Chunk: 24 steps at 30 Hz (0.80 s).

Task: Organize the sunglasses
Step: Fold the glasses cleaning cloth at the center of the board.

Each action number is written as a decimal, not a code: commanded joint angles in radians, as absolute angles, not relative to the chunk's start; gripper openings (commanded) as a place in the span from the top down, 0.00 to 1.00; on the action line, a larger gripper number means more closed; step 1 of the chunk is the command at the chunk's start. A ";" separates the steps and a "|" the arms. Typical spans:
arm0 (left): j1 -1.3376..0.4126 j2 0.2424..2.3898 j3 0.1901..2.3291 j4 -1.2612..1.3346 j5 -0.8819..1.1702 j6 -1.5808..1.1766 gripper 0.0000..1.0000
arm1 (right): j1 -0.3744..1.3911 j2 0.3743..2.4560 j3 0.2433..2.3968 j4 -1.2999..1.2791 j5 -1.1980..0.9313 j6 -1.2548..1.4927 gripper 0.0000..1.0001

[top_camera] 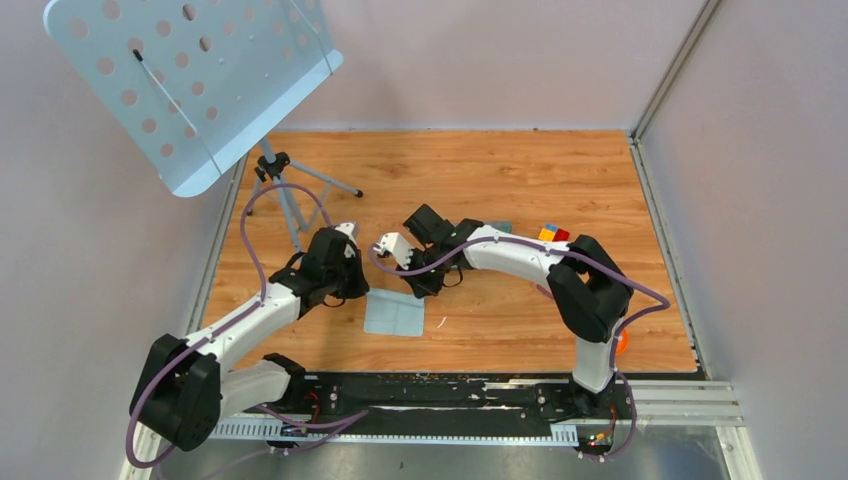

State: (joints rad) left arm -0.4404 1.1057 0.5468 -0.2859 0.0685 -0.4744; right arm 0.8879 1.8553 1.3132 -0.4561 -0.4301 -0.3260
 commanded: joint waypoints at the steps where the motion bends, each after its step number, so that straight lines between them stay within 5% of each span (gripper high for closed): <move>1: -0.433 1.106 0.521 -0.310 0.096 -0.490 1.00 | 0.912 1.825 1.288 -0.502 -0.462 -0.293 1.00; 24: -0.433 1.108 0.504 -0.346 0.128 -0.509 1.00 | 0.928 1.839 1.258 -0.502 -0.559 -0.252 1.00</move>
